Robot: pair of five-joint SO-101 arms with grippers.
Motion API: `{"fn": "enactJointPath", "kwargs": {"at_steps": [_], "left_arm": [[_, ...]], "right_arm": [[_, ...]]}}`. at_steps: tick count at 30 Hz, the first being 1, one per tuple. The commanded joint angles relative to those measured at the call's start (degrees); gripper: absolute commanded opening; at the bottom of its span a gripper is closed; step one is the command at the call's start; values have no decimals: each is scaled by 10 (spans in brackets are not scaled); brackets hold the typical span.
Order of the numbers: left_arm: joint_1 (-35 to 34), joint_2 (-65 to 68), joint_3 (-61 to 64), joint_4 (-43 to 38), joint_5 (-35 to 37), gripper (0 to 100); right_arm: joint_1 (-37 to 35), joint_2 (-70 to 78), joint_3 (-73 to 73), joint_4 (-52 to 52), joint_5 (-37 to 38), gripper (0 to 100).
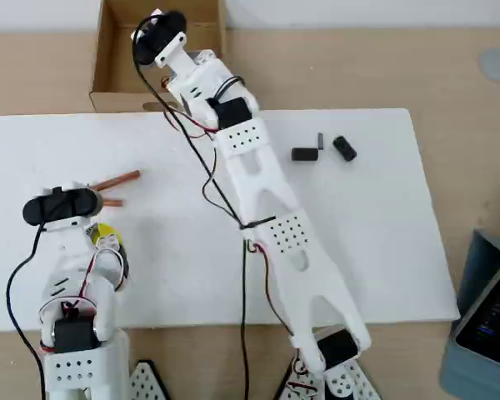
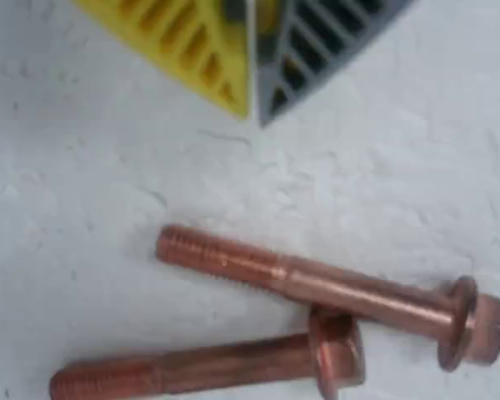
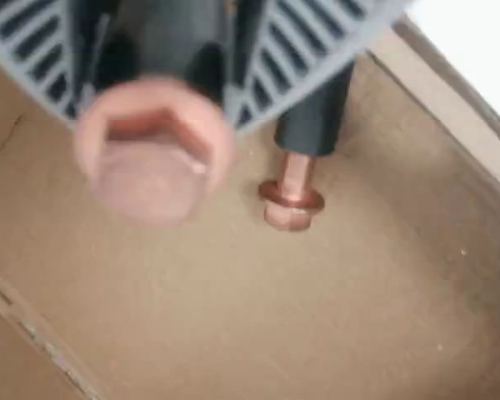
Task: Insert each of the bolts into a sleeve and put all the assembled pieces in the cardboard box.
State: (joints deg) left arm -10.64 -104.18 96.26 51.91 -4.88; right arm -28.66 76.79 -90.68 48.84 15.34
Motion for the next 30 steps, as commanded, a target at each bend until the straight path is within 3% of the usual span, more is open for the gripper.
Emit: {"fn": "enactJointPath", "kwargs": {"at_steps": [1, 11, 30], "left_arm": [[-4, -4, 8, 2, -4, 2], [-4, -4, 8, 2, -4, 2], [-4, -4, 8, 2, -4, 2]], "right_arm": [[8, -8, -44, -14, 5, 167], [8, -11, -49, -9, 5, 136], [61, -172, -48, 184, 4, 34]]}}
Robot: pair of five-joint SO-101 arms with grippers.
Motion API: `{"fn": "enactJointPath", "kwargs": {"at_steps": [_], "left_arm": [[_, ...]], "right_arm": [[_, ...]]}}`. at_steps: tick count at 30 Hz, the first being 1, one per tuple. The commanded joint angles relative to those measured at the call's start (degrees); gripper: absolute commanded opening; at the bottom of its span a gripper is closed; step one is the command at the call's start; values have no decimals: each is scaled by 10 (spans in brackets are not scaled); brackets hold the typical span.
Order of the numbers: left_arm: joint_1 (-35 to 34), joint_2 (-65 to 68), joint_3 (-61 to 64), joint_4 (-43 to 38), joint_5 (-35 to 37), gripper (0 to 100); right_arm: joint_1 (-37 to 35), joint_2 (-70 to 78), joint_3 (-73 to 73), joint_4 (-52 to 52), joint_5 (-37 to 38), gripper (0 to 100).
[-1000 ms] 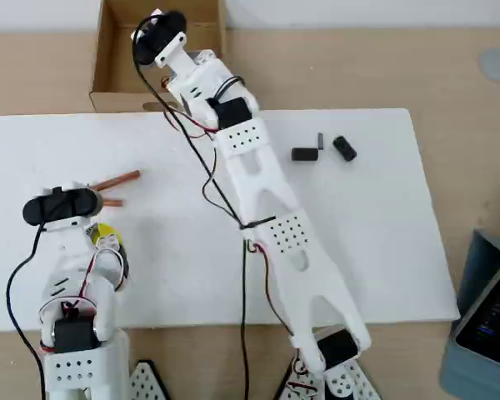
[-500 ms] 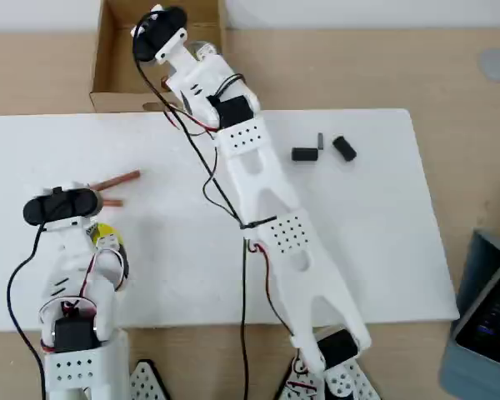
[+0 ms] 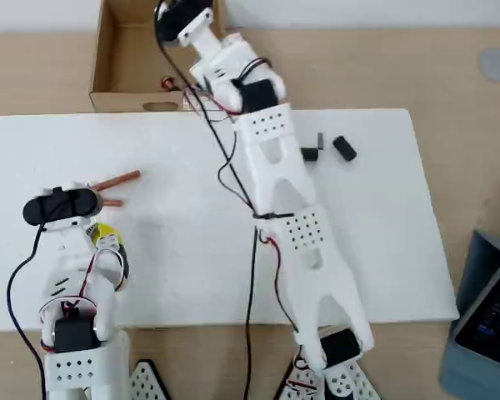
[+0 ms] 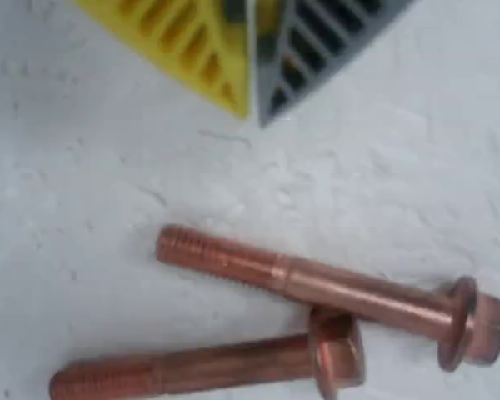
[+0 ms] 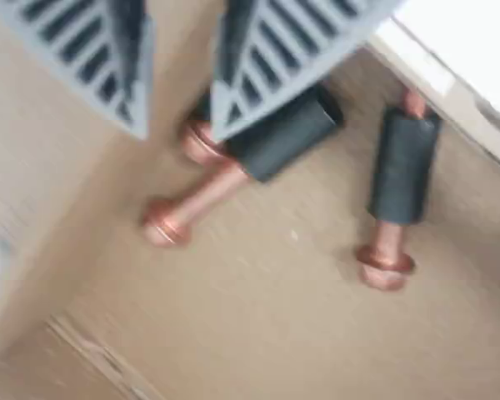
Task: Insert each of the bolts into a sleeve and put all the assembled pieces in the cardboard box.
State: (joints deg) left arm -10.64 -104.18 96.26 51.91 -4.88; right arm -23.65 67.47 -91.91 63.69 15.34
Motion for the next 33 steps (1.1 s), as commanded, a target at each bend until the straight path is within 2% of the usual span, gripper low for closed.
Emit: {"fn": "enactJointPath", "kwargs": {"at_steps": [1, 17, 24, 27, 33], "left_arm": [[-4, -4, 8, 2, -4, 2], [-4, -4, 8, 2, -4, 2], [-4, -4, 8, 2, -4, 2], [-4, -4, 8, 2, -4, 2], [-4, -4, 8, 2, -4, 2]], "right_arm": [[11, -89, -36, 55, 4, 30], [58, -238, -33, 382, 5, 12], [97, -265, 2, 388, 23, 11], [105, -299, 77, 388, 62, 11], [114, -405, 267, 388, 87, 11]]}}
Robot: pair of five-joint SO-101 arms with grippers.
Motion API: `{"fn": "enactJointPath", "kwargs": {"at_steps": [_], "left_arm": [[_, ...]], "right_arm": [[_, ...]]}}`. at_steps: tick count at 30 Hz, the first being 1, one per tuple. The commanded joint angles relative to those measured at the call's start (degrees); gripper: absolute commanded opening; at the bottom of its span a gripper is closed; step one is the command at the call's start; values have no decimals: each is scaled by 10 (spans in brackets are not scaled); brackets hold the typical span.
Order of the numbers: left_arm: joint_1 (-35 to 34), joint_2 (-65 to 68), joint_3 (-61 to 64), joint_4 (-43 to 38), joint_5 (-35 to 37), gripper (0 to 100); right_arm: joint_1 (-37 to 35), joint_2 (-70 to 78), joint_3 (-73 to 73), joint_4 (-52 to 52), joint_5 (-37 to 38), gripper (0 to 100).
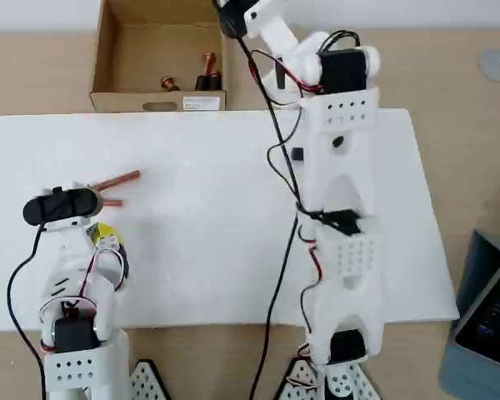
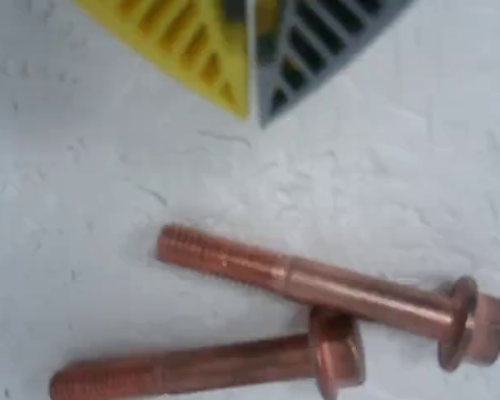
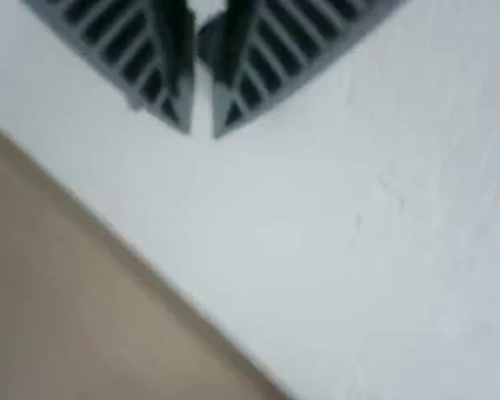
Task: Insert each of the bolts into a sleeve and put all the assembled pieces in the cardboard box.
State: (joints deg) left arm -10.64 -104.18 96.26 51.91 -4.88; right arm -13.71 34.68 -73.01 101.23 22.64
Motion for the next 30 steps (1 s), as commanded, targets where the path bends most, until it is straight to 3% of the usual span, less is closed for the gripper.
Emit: {"fn": "enactJointPath", "kwargs": {"at_steps": [1, 11, 18, 23, 30], "left_arm": [[-4, -4, 8, 2, -4, 2], [-4, -4, 8, 2, -4, 2], [-4, -4, 8, 2, -4, 2], [-5, -4, 8, 2, -4, 2], [-5, -4, 8, 2, -4, 2]], "right_arm": [[20, -90, 107, 12, 20, 11], [51, -109, 248, 4, 131, 12], [71, -55, 274, 4, 322, 16], [88, -3, 273, -10, 370, 109], [90, 44, 273, -20, 434, 121]]}}
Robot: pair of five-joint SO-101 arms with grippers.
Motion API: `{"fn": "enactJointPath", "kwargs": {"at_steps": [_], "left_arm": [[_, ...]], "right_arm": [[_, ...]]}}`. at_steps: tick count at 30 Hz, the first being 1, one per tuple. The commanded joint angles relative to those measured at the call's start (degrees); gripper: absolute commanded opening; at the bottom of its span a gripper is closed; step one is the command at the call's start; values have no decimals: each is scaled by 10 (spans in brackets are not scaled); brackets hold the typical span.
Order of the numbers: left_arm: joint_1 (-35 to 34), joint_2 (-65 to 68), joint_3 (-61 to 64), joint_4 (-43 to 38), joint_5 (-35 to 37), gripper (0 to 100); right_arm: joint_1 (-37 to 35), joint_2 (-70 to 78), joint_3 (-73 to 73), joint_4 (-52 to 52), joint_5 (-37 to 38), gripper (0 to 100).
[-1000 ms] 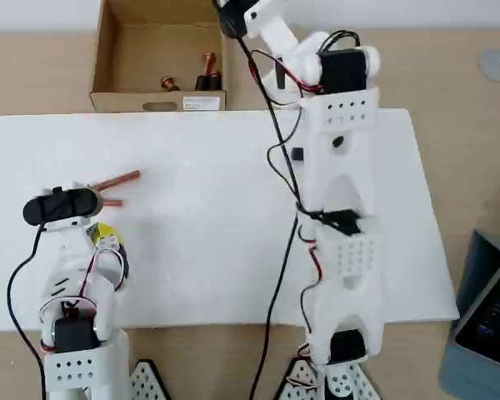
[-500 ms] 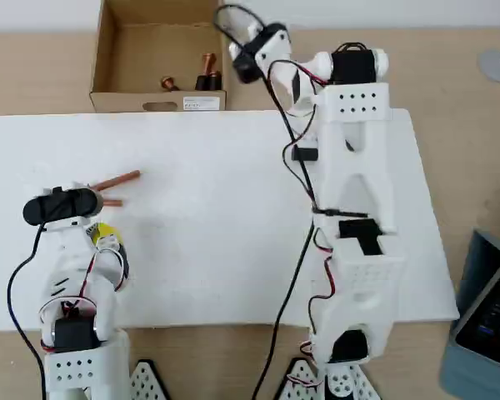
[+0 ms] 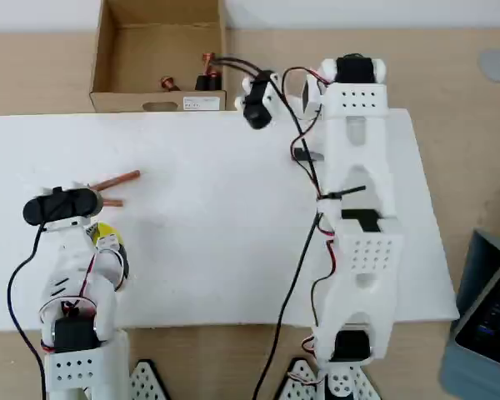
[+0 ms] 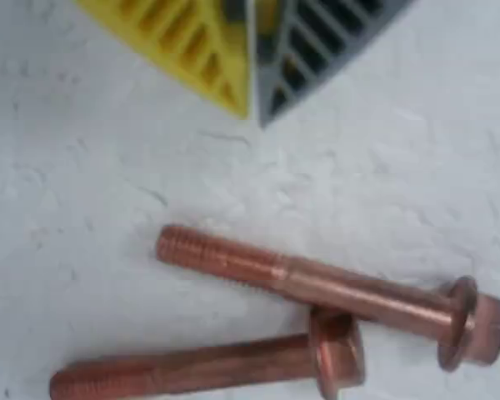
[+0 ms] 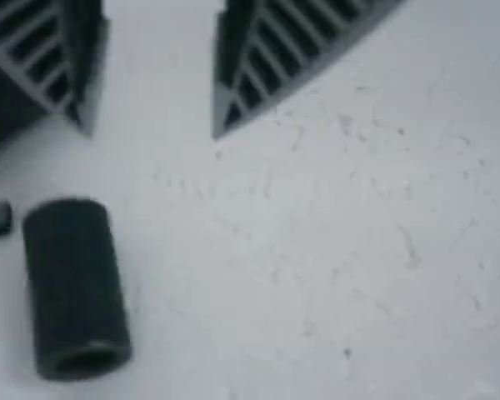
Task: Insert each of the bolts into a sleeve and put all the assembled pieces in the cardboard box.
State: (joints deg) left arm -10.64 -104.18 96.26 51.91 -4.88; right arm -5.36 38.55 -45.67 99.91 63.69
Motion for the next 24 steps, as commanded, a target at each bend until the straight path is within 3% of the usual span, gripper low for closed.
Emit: {"fn": "enactJointPath", "kwargs": {"at_steps": [1, 6, 24], "left_arm": [[-5, -4, 8, 2, -4, 2], [-5, -4, 8, 2, -4, 2], [-8, -4, 8, 2, -4, 2]], "right_arm": [[6, 11, 0, -7, 31, 121], [6, 39, 0, -21, 35, 177], [-4, 108, 0, -105, 39, 175]]}}
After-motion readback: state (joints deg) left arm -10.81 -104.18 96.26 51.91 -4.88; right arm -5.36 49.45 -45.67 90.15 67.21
